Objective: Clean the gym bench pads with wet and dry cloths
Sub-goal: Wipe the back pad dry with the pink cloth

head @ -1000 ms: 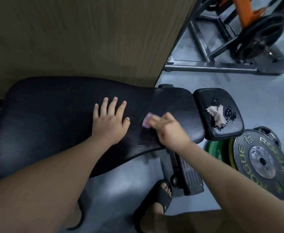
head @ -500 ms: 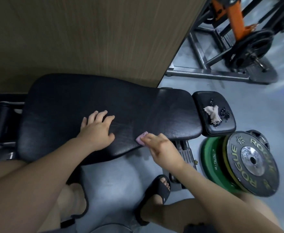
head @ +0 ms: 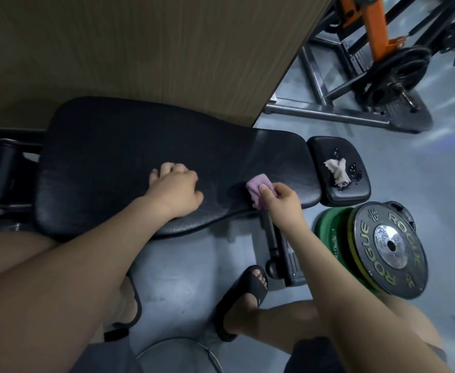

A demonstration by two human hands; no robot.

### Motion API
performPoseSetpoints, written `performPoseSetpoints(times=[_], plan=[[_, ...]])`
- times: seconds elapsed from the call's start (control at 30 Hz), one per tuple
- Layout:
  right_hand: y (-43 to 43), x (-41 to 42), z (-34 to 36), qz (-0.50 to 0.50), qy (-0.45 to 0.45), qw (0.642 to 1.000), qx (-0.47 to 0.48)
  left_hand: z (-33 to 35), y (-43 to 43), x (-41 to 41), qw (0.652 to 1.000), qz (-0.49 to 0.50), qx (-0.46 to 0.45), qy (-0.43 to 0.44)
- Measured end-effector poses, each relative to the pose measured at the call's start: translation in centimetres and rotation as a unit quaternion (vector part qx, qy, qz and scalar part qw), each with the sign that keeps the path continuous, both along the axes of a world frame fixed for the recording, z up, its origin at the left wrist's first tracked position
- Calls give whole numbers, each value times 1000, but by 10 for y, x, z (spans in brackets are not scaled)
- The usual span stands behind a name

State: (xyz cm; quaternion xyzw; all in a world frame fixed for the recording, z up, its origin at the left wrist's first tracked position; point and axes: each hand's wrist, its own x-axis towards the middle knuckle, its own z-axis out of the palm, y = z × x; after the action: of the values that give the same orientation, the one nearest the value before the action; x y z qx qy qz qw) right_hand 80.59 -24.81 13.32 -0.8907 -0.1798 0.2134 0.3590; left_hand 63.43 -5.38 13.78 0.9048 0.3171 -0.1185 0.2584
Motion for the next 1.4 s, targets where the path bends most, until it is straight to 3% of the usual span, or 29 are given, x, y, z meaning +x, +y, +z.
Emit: performPoseSetpoints(times=[0.13, 0.2, 0.3, 0.4, 0.5, 0.6, 0.73, 0.8, 0.93, 1.13, 1.2, 1.27, 1.33, 1.4], plan=[[5, -23, 16, 50, 207, 961, 175, 14, -12, 18, 967, 32, -196, -158], [8, -33, 23, 53, 238, 945, 220, 21, -20, 23, 940, 39, -286, -181], [12, -46, 26, 28, 246, 938, 242, 25, -27, 22, 907, 84, -343, -229], [13, -54, 30, 39, 230, 952, 196, 25, -29, 18, 897, 110, -342, -257], [12, -60, 32, 53, 285, 935, 204, 24, -30, 13, 894, 76, -355, -261], [10, -63, 33, 59, 280, 936, 204, 21, -31, 10, 895, 78, -359, -254], [11, -56, 37, -15, 284, 939, 196, 23, -29, 12, 910, 127, -305, -249], [11, -49, 36, -46, 242, 956, 160, 22, -28, 14, 904, 177, -298, -250], [8, -41, 33, -50, 204, 969, 129, 12, -28, 24, 866, 253, -370, -221], [-11, -4, 36, -116, 87, 974, 174, 9, -27, 37, 917, 207, -289, -180], [-17, 7, 30, -53, -10, 987, 148, 9, -24, 39, 936, 182, -253, -162], [-19, 14, 12, 47, -126, 989, 57, 9, -21, 39, 953, 157, -214, -149], [-19, 10, -14, 182, -220, 957, -52, 7, -18, 39, 961, 146, -189, -141], [-17, -1, -32, 219, -293, 925, -99, 4, -14, 37, 964, 144, -177, -138]])
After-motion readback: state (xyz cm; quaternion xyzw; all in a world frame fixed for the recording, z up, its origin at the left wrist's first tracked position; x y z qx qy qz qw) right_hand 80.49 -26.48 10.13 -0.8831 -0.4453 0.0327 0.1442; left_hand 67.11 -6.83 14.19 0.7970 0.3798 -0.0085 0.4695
